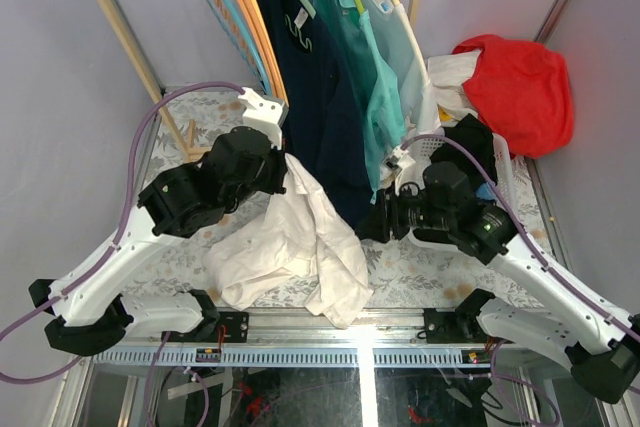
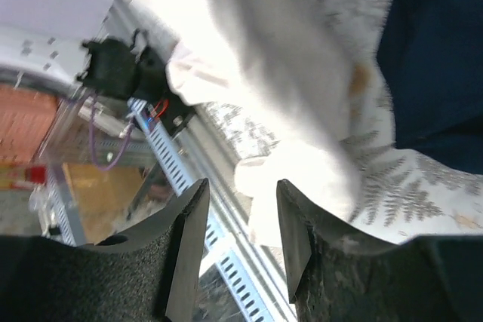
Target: Place the t-shirt on the hanger
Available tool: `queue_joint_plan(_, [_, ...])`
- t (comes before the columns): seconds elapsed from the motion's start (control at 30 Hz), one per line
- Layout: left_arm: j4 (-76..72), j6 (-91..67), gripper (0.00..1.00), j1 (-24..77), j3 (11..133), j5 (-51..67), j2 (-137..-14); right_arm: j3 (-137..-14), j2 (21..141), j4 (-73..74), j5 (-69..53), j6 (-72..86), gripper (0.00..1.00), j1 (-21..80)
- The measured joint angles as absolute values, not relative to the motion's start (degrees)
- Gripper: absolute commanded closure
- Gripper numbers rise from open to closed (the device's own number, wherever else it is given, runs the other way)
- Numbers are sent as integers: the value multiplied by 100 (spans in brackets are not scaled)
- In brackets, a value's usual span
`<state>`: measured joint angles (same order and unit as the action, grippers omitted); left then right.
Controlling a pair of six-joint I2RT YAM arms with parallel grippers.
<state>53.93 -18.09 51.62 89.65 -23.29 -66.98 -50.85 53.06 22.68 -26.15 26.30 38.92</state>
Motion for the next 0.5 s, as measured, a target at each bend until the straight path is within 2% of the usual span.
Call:
queue_joint_plan(0.2, [5393,-1809,100,5162,8965,-2329,-6729,-5087,5323,2185,-2593,2679,49,4965])
queue_joint_plan(0.3, [5393,-1809,100,5162,8965,-2329,-6729,-5092,5465,2176,-2320,2716,41,5264])
queue_joint_plan(0.33, [5393,-1809,100,5162,8965,-2329,-6729,-5107,5516,2185,-2093,2724,37,5389])
queue_joint_plan(0.5, [5395,-1804,100,5162,8967,-2331,-6753,-5374,5747,2237,-777,2770,37,6359])
